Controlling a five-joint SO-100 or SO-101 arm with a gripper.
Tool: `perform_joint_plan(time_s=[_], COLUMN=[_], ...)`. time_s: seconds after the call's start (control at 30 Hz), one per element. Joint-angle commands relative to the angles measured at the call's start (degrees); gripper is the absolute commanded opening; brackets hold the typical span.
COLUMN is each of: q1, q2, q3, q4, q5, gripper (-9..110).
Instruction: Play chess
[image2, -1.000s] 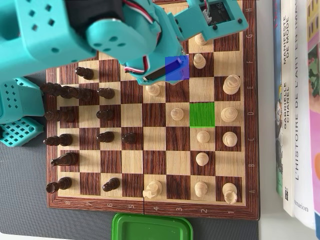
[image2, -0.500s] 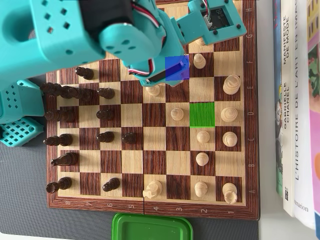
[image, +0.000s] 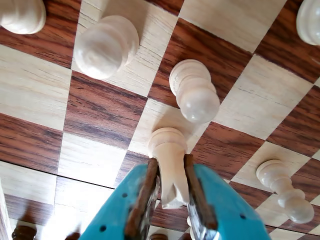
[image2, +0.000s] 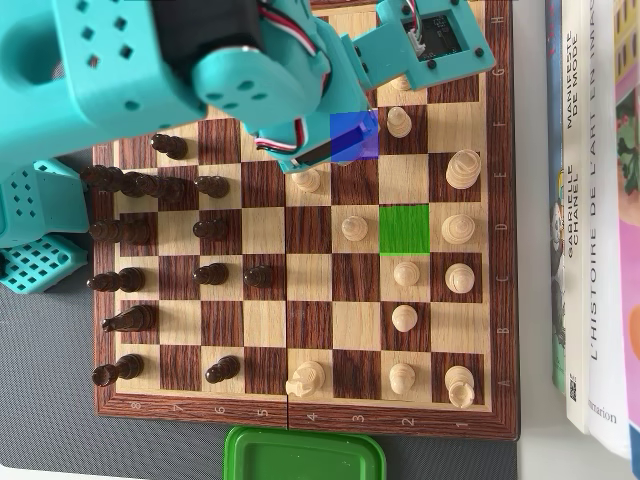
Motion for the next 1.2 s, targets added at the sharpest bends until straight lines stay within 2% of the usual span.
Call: perform_joint_plan(time_s=[0.0, 0.93, 1.17], q1=[0.88, 0.88, 2.46], q2=[0.70, 0.88, 6.50], q3=[-2.11, -2.11, -1.49], q4=[-0.44, -0.53, -0.09], q5=[-0.35, -0.35, -0.44], gripper=[7, 4, 4])
